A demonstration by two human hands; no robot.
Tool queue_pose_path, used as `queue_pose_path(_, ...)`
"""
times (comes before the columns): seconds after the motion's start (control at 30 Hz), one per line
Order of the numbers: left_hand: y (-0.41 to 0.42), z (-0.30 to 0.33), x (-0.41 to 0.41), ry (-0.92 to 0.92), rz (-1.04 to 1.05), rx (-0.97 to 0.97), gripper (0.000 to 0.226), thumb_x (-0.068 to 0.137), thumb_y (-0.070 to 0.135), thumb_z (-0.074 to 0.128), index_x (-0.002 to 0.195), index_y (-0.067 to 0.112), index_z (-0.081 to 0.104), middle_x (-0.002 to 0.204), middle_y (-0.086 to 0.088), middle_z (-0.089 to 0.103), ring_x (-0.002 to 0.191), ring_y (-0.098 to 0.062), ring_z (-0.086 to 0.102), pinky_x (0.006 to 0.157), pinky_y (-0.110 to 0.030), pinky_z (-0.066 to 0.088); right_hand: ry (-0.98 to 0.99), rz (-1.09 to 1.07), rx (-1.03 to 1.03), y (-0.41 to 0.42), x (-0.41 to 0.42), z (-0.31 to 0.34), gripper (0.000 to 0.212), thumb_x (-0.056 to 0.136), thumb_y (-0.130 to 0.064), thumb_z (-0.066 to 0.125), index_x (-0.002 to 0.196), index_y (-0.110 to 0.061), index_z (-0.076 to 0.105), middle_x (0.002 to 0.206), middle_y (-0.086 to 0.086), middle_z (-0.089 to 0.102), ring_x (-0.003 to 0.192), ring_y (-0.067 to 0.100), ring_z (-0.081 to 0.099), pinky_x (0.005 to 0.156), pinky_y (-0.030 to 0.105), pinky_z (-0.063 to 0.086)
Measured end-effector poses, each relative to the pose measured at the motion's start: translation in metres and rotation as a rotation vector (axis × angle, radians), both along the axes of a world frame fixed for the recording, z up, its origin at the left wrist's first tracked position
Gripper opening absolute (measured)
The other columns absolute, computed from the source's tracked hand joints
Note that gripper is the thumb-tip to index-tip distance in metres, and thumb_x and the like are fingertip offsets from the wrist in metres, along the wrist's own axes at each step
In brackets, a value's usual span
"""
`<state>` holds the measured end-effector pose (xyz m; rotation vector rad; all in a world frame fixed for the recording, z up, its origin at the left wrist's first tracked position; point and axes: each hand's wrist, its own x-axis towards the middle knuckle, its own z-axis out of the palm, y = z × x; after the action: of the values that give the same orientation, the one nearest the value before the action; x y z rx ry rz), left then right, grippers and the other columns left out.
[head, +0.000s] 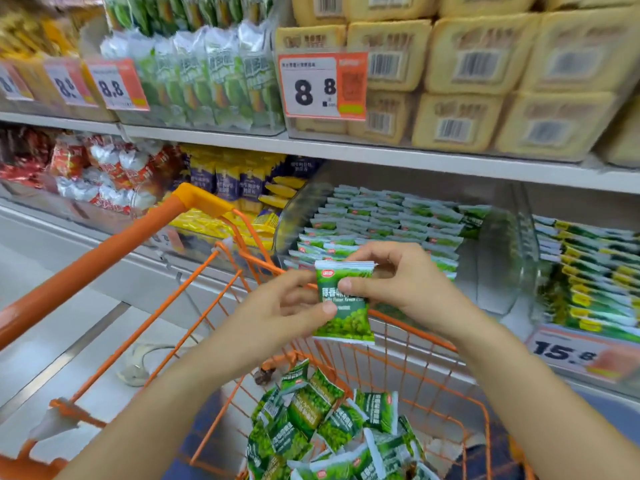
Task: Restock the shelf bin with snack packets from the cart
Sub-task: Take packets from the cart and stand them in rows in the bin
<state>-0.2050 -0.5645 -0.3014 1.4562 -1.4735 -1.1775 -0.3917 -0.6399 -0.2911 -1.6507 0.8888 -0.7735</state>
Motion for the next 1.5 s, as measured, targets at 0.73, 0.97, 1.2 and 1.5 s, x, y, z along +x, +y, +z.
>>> queue_pose_path(0.73, -0.234, -0.008, -0.192, -0.412, 0.149, -0.106, 0.017, 0.088, 0.027, 0.068, 0.085, 0.018, 0.053, 0.105, -0.017, 0.067, 0.094, -0.032, 0.067, 0.088, -0.044, 0.054, 0.383, -0.680, -0.115, -0.089, -0.183, -0.021, 0.032, 0.098, -0.039, 0.045, 0.108, -0.017, 0.068, 0.114, 0.010, 0.066, 0.109, 0.030, 0.057, 0.086, 0.032, 0.043)
queue_pose_path(0.97, -0.287, -0.042, -0.214, -0.625, 0.056, -0.319, 0.044, 0.089, 0.029, 0.066, 0.129, 0.015, 0.056, 0.130, -0.006, 0.059, 0.116, -0.024, 0.055, 0.077, -0.021, 0.036, 0.442, -0.619, -0.176, -0.095, -0.183, -0.020, 0.026, 0.096, -0.042, 0.048, 0.104, -0.026, 0.066, 0.097, 0.000, 0.066, 0.094, 0.022, 0.058, 0.066, 0.026, 0.033)
queue_pose_path(1.2, -0.298, -0.057, -0.224, -0.942, -0.001, -0.482, 0.038, 0.085, 0.025, 0.069, 0.122, 0.027, 0.064, 0.124, -0.003, 0.065, 0.120, -0.025, 0.054, 0.100, -0.033, 0.041, 0.494, -0.596, -0.177, -0.093, -0.180, -0.023, 0.035, 0.097, -0.046, 0.039, 0.117, -0.025, 0.058, 0.091, 0.008, 0.069, 0.096, 0.028, 0.059, 0.070, 0.031, 0.039)
queue_pose_path(1.5, -0.306, -0.055, -0.242, -1.426, -0.161, -0.531, 0.043, 0.085, 0.010, 0.062, 0.126, 0.023, 0.060, 0.126, -0.005, 0.058, 0.125, -0.026, 0.043, 0.102, -0.035, 0.032, 0.557, -0.631, -0.175, -0.094, -0.174, -0.022, 0.040, 0.096, -0.049, 0.038, 0.122, -0.024, 0.054, 0.088, 0.008, 0.059, 0.088, 0.027, 0.051, 0.068, 0.031, 0.034)
